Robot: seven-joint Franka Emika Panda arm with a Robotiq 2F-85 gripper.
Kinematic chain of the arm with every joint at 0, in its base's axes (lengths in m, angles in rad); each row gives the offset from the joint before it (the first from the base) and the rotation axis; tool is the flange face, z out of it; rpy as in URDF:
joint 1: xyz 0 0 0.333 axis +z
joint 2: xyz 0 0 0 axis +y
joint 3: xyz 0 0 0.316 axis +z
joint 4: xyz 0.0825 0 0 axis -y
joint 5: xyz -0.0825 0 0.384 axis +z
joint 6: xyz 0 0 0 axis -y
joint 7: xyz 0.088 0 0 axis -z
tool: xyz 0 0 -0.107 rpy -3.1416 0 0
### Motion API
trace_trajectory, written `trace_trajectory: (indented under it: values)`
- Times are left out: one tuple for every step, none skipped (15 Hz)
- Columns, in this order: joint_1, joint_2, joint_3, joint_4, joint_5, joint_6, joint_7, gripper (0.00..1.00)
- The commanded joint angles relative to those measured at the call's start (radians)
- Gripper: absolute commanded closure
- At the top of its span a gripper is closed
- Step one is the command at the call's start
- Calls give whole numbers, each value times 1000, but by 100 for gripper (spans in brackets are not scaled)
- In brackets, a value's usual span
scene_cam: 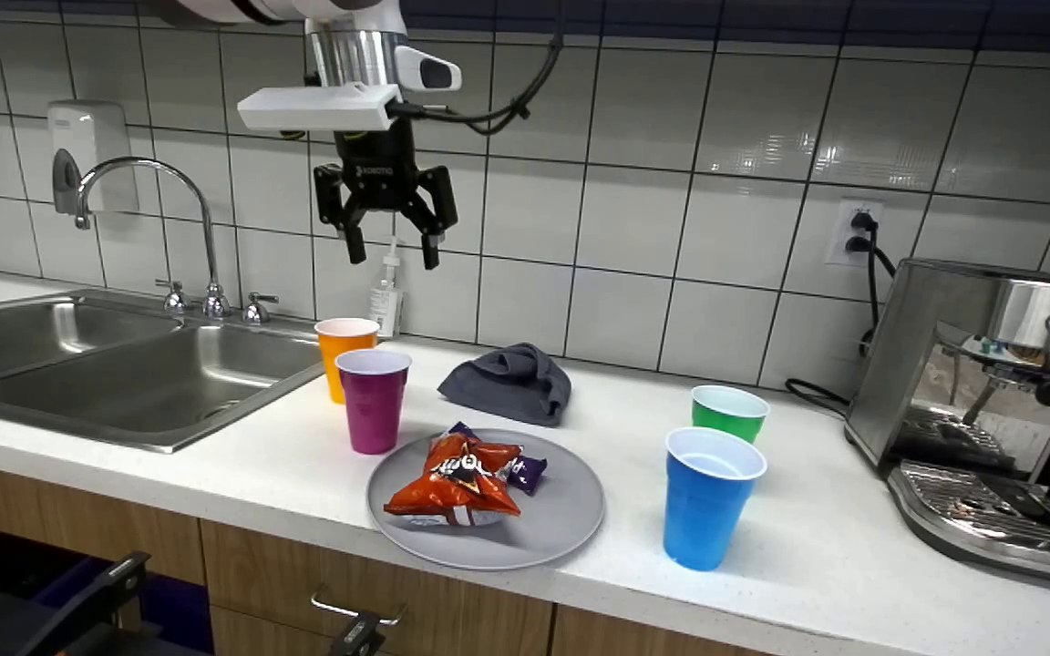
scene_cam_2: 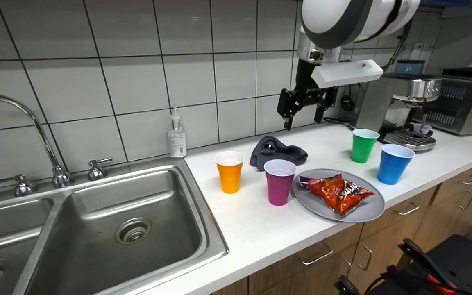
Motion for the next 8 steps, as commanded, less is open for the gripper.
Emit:
trace_trajectory:
  values:
    - [-26, 22, -7, -29, -25, 64, 33, 0]
    - [-31, 28, -11, -36, -26, 77, 34, 0]
    - [-36, 36, -14, -39, -28, 85, 34, 0]
    - [-41, 44, -17, -42, -32, 92, 33, 0]
    - [-47, 52, -21, -47, -35, 98, 30, 0]
    - [-52, 57, -26, -48, -35, 99, 26, 0]
    - [-57, 63, -32, -50, -39, 102, 22, 0]
    - [-60, 70, -37, -52, -41, 105, 17, 0]
